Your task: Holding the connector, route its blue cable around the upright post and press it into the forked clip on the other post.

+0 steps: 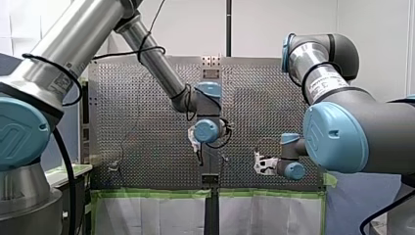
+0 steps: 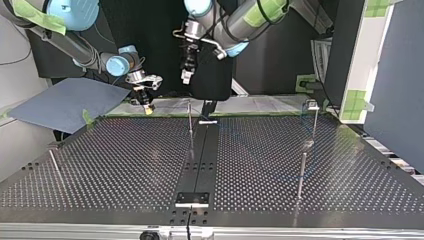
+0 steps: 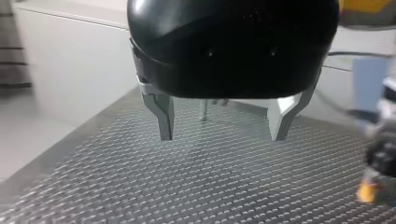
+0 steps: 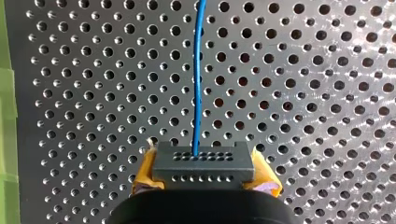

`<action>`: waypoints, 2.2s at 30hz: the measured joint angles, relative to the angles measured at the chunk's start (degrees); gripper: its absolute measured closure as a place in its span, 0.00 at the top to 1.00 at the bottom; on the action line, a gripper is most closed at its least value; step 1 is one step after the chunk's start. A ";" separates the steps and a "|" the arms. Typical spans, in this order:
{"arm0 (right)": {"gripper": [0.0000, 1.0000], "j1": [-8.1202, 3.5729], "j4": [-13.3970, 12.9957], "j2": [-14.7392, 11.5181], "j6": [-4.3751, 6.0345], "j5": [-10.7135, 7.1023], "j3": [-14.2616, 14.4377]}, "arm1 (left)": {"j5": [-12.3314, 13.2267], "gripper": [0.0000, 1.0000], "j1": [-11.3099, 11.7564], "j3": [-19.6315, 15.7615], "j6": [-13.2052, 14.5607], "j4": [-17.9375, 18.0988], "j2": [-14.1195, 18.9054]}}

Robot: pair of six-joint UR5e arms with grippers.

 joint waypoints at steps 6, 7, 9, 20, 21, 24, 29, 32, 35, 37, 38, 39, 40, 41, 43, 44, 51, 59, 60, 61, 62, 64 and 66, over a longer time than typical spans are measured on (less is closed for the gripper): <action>0.02 0.00 -0.10 0.00 0.07 0.00 0.00 | 3.28 1.00 3.41 -3.44 -1.20 3.45 3.44; 0.02 0.02 -0.11 0.00 0.08 -0.03 0.00 | 3.92 1.00 4.03 -4.07 -1.25 4.07 4.07; 0.02 0.07 -0.10 0.00 0.08 -0.02 0.00 | 4.93 1.00 5.07 -5.09 -1.28 5.11 5.10; 0.02 0.24 0.00 0.00 0.08 -0.03 0.00 | 10.01 1.00 11.25 -11.30 -2.12 11.18 11.31; 0.02 0.24 -0.01 0.00 0.08 -0.04 0.00 | 10.10 1.00 11.66 -11.79 -2.31 11.50 11.81; 0.02 0.27 -0.02 0.00 0.08 -0.04 0.00 | 10.20 1.00 12.36 -13.47 -2.41 12.04 13.49; 0.02 0.33 0.04 0.00 0.08 0.00 0.00 | 10.23 1.00 12.66 -16.26 -0.78 12.23 15.80; 0.02 0.33 0.05 0.00 0.08 0.16 0.00 | 10.16 1.00 12.70 -18.00 0.74 12.77 16.20; 0.02 0.26 0.06 0.00 0.08 0.33 0.00 | 10.13 1.00 12.86 -19.67 2.28 14.00 16.30; 0.02 0.10 0.10 0.00 0.06 0.79 0.00 | 10.12 1.00 12.97 -20.74 2.94 14.97 16.32; 0.02 0.02 0.12 0.00 0.04 1.08 0.00 | 10.12 1.00 13.01 -21.17 3.12 15.38 16.34; 0.02 -0.06 0.15 0.00 -0.01 1.44 0.00 | 10.13 1.00 13.05 -21.60 3.27 15.79 16.35; 0.02 -0.16 0.18 0.00 -0.10 2.02 0.00 | 10.14 1.00 13.08 -22.17 3.50 16.34 16.35; 0.02 -0.24 0.19 0.00 -0.19 2.47 0.00 | 10.15 1.00 13.10 -22.65 3.73 16.82 16.35; 0.02 -0.41 0.23 0.00 -0.56 3.26 0.00 | 10.16 1.00 13.12 -23.88 4.39 17.97 16.34; 0.02 -0.48 0.29 0.00 -0.79 3.49 0.00 | 10.16 1.00 13.12 -24.43 4.62 18.34 16.34; 0.02 -1.20 1.66 -0.15 -2.25 4.89 0.00 | 10.19 1.00 13.14 -28.61 5.20 19.15 16.34; 0.02 -2.03 4.10 -2.86 -2.56 5.97 0.00 | 10.17 1.00 13.14 -32.71 5.23 19.30 16.34; 0.02 -2.05 4.47 -3.28 -2.58 6.10 0.01 | 10.17 1.00 13.14 -33.19 5.23 19.33 16.34; 0.02 -2.08 4.97 -3.82 -2.58 6.29 0.01 | 10.17 1.00 13.14 -33.86 5.23 19.37 16.34; 0.02 -2.09 5.35 -4.25 -2.58 6.45 0.02 | 10.17 1.00 13.14 -34.32 5.23 19.41 16.34; 0.02 -2.10 6.22 -5.23 -2.57 6.86 0.05 | 10.17 1.00 13.14 -35.38 5.17 19.47 16.34; 0.02 -2.10 7.00 -6.12 -2.56 7.24 0.08 | 10.17 1.00 13.14 -36.36 4.96 19.46 16.34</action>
